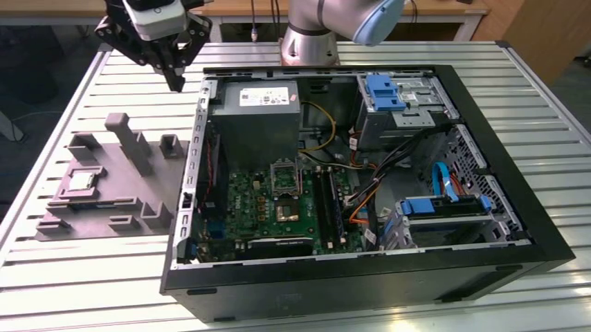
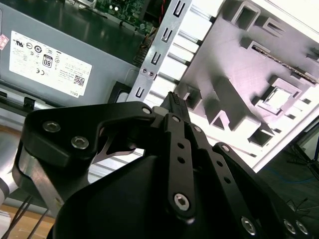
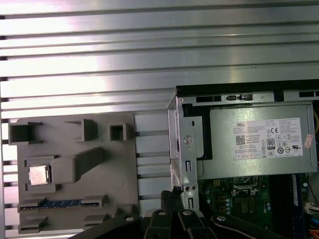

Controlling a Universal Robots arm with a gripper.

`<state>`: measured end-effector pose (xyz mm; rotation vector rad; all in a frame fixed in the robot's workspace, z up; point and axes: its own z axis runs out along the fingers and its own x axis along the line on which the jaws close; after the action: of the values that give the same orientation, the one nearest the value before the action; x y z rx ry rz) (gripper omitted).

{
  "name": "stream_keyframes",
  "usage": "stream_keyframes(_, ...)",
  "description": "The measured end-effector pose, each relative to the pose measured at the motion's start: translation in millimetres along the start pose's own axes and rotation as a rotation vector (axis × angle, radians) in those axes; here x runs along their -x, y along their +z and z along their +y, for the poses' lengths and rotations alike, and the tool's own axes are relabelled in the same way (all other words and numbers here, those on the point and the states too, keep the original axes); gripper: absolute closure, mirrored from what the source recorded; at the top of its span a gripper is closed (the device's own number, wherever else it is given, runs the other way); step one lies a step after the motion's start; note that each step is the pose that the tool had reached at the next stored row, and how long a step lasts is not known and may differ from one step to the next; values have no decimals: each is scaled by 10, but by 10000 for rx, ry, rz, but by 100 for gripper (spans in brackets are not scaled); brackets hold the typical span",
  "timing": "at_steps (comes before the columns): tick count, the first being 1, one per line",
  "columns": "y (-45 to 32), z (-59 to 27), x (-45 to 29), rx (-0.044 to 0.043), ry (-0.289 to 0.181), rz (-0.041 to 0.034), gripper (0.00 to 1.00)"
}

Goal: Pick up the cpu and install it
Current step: 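Reach for the cpu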

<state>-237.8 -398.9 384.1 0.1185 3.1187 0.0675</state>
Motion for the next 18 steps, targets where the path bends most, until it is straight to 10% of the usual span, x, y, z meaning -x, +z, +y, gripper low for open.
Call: stream_keyframes(18, 5, -4, -42, 0, 0, 0, 89)
